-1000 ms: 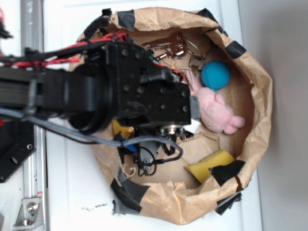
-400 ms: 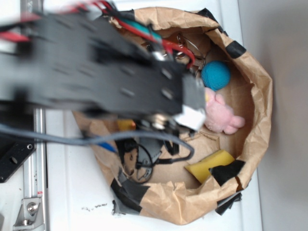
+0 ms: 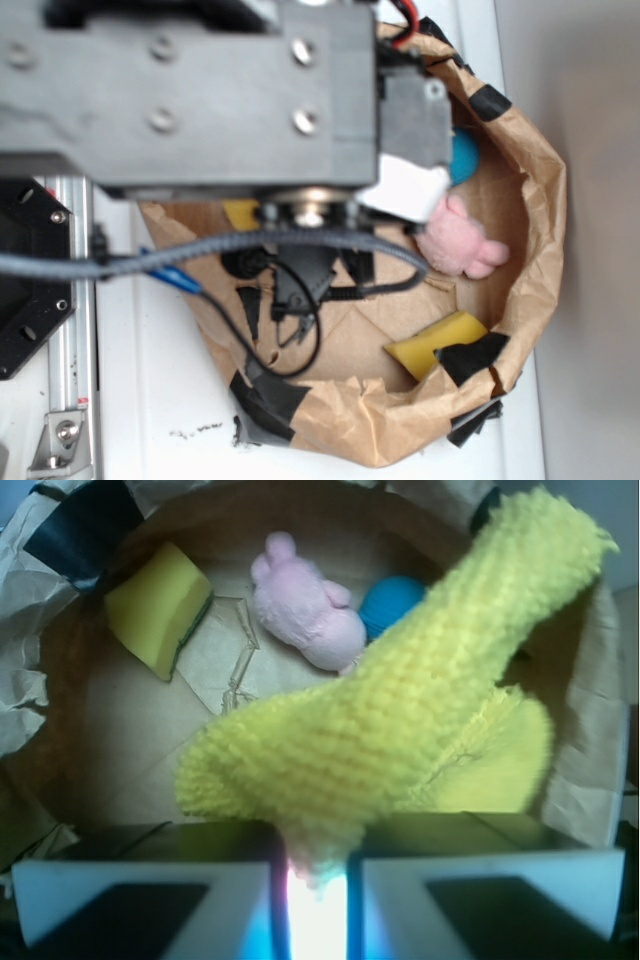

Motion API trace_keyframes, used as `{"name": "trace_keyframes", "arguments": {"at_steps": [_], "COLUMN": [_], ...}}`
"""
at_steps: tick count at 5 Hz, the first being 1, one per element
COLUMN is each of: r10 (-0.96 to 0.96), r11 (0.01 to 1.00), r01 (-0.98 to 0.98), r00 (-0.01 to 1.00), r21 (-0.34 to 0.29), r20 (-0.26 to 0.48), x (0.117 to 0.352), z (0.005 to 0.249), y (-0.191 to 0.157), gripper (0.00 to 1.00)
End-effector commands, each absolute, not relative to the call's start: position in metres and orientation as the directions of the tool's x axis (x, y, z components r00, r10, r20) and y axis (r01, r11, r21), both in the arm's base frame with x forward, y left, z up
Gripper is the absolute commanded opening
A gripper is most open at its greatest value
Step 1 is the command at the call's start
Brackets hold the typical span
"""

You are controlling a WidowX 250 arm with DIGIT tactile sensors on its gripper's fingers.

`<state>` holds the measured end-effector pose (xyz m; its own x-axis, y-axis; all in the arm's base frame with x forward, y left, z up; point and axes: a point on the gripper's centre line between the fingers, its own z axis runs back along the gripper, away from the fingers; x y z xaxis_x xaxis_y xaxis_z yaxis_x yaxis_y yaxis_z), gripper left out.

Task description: Grab the yellow cloth.

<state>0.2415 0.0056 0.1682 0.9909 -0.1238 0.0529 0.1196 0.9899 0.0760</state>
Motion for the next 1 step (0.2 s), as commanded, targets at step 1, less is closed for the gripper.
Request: {"name": "trace_keyframes", "arguments": {"at_steps": [1], "r10": [-0.123], "r11": [0.991], "r01": [0.116], "r00": [0.986], "r21": [0.072], "r20": [0.109], "x": [0.2420], "z": [0.1766], "y": [0.0055], "gripper": [0.00]}}
